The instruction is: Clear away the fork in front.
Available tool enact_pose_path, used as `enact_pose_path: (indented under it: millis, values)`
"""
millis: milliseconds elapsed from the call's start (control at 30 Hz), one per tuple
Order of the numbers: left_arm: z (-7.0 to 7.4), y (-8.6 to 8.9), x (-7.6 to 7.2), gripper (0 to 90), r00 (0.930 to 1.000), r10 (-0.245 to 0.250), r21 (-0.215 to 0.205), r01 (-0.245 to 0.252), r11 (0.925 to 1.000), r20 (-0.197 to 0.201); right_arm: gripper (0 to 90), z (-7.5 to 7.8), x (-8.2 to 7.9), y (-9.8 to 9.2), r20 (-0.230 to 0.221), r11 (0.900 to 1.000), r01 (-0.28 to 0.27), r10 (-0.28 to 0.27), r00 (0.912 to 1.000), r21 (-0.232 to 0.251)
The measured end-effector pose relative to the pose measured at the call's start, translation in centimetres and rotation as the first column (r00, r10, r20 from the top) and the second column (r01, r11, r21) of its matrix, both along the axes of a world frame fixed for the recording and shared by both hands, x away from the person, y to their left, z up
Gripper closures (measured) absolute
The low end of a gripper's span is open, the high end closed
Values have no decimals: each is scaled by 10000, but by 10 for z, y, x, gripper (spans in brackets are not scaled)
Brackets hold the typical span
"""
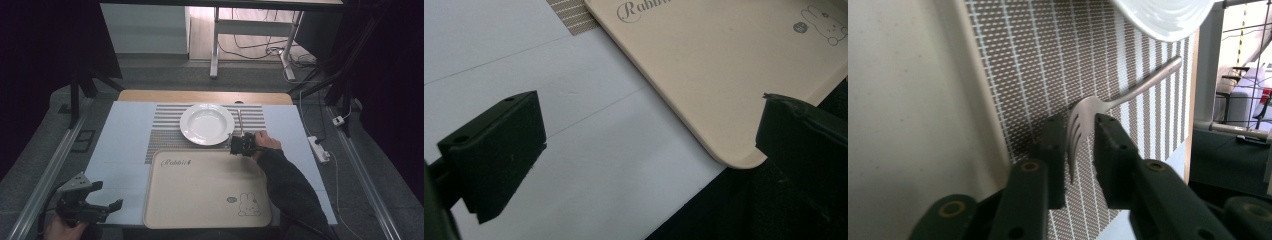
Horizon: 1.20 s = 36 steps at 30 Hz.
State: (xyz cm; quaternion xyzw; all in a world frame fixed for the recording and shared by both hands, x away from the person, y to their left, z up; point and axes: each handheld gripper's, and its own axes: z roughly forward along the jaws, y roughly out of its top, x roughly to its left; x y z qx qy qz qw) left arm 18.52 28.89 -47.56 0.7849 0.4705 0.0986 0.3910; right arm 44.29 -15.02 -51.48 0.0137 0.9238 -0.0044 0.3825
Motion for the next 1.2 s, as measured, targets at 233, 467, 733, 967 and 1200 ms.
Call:
enact_pose_path:
  millis: [233,467,733,967,1200]
  values:
    - [0,0,0,1,10000,-13,6,13,10000,-3,881,-1,-3,0,154,9997,-122,125,9998,-195]
    - [0,0,0,2,10000,-20,18,20,10000,-5,900,8,-6,-1,216,9996,-216,211,9995,202]
    - [0,0,0,2,10000,-26,19,26,10000,-11,900,19,-12,-6,348,9979,-30,8,9994,648]
    - [0,-1,0,2,10000,-26,38,26,10000,-17,900,28,-18,-14,439,9909,-4,-56,9990,1343]
    - [0,-1,0,1,10000,-19,20,19,10000,-19,900,41,-22,-23,153,9680,83,-125,9998,2507]
